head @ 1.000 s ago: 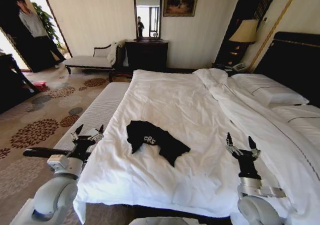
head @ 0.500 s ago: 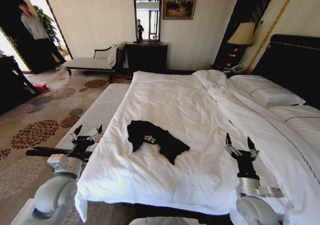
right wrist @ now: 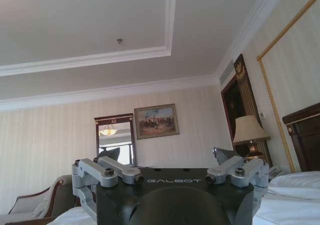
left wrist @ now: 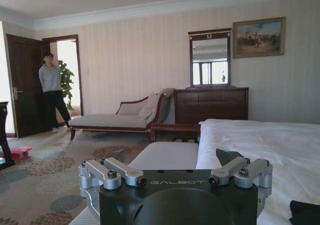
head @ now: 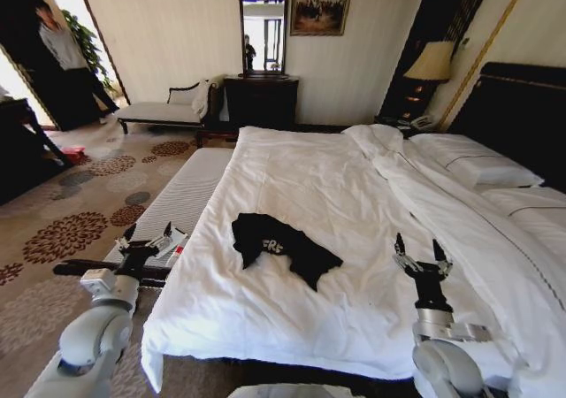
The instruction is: Fold the clothes on the bed.
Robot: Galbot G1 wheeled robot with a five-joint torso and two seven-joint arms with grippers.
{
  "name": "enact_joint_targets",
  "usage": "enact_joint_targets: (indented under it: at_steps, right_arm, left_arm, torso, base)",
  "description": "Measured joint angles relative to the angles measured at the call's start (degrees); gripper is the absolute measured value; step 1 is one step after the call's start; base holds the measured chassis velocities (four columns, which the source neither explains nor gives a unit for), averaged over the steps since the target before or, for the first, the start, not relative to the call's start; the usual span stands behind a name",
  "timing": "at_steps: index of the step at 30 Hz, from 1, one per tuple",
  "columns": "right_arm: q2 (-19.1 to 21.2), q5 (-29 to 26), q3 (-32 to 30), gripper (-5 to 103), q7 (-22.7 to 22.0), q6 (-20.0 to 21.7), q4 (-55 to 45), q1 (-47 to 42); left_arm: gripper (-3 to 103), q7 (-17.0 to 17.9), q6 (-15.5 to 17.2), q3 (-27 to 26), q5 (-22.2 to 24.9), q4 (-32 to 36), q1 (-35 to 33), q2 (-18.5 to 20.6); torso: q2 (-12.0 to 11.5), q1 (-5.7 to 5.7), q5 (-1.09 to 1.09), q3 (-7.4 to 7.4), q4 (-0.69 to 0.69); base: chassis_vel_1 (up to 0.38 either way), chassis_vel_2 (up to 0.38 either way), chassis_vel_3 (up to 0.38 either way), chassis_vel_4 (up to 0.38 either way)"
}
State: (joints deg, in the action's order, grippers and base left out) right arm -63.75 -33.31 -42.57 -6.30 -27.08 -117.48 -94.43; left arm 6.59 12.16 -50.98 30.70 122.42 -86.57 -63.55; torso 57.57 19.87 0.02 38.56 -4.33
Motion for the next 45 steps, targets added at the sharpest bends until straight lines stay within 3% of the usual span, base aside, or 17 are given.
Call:
enact_joint_targets:
  at_steps: [3,6,7,11,13,14,17,19,20,23,24,32,37,45]
  right_arm:
    - [2.9,0.0,0.7,100,-1.2,3.6,0.2,2.0]
    - [8.1,-2.3,4.4,100,-8.1,12.3,0.2,6.5]
    - [8.1,-2.3,4.4,100,-8.1,12.3,0.2,6.5]
    - [13.9,-20.8,10.6,100,-13.8,22.4,-2.8,10.9]
    - [14.8,-24.1,11.4,100,-14.9,24.1,-3.6,11.4]
    - [17.4,-34.5,14.2,100,-19.0,30.0,-6.0,13.2]
    - [19.8,-41.9,18.0,100,-22.6,35.1,-7.2,15.6]
    - [20.3,-43.3,19.3,100,-23.1,36.0,-7.2,16.4]
    - [21.0,-47.1,22.2,100,-24.2,38.1,-6.4,19.0]
    - [20.9,-51.1,24.2,100,-25.7,39.6,-5.5,21.7]
    - [20.2,-54.9,26.1,100,-27.5,41.5,-3.7,25.6]
    - [17.6,-55.9,32.6,100,-27.4,45.7,8.2,36.3]
    - [16.4,-58.8,33.9,100,-26.1,51.6,12.5,39.8]
    - [14.8,-56.5,35.4,100,-23.3,53.6,17.0,41.8]
  left_arm:
    - [100,-0.1,0.1,-0.8,0.0,-1.7,0.0,0.7]
    - [100,-1.0,0.3,-1.0,-0.9,-3.5,-0.6,1.6]
    - [100,-1.0,0.3,-1.0,-0.9,-3.5,-0.6,1.6]
    - [100,-3.2,0.4,-0.7,0.4,-2.9,-1.5,2.0]
    - [100,-3.6,0.4,-0.7,0.7,-2.7,-1.5,2.0]
    - [100,-4.8,0.1,-0.8,1.0,-2.5,-1.7,2.3]
    - [100,-5.0,-0.2,-0.8,0.7,-2.4,-1.8,2.3]
    - [100,-5.0,-0.2,-0.8,0.6,-2.3,-1.8,2.2]
    - [100,-4.9,-0.3,-0.8,0.0,-2.1,-2.0,1.7]
    - [100,-4.5,-0.3,-0.7,-0.5,-1.6,-2.3,1.2]
    - [100,-4.3,-0.3,-0.7,-0.9,-1.2,-2.6,0.8]
    - [100,-3.5,-0.3,-1.2,-1.1,0.2,-3.3,0.6]
    - [100,-3.1,-0.3,-1.7,-1.0,0.7,-3.7,0.6]
    - [100,-2.7,-0.3,-1.8,-1.1,1.1,-4.2,0.4]
  torso:
    - [0.0,0.01,-0.02,0.0,0.02]
    - [0.0,0.0,-0.03,0.0,0.02]
    - [0.0,0.0,-0.03,0.0,0.02]
    - [0.0,0.0,-0.02,0.0,0.03]
    - [0.0,0.0,-0.01,0.0,0.02]
    - [0.0,0.0,-0.02,0.0,0.01]
    - [0.0,0.0,-0.02,0.0,0.01]
    - [0.0,0.0,-0.02,0.0,0.01]
    - [0.0,0.0,-0.03,0.0,0.0]
    - [0.0,0.0,-0.02,0.0,0.01]
    - [0.0,0.0,-0.02,0.0,0.01]
    - [0.0,0.0,-0.01,0.0,0.02]
    - [0.0,0.0,-0.01,0.0,0.0]
    - [0.0,0.0,-0.02,0.0,0.01]
  base:
    - [0.0,0.0,0.0,0.0]
    - [0.0,0.0,0.0,0.0]
    - [0.0,0.0,0.0,0.0]
    - [0.0,0.0,0.0,0.0]
    - [0.0,0.0,0.0,0.0]
    - [0.0,0.0,0.0,0.0]
    - [0.0,0.0,0.0,0.0]
    - [0.0,0.0,0.0,0.0]
    - [0.0,0.0,0.0,0.0]
    - [0.0,0.0,0.0,0.0]
    - [0.0,0.0,0.0,0.0]
    - [0.0,0.0,0.0,0.0]
    - [0.0,0.0,0.0,0.0]
    - [0.0,0.0,0.0,0.0]
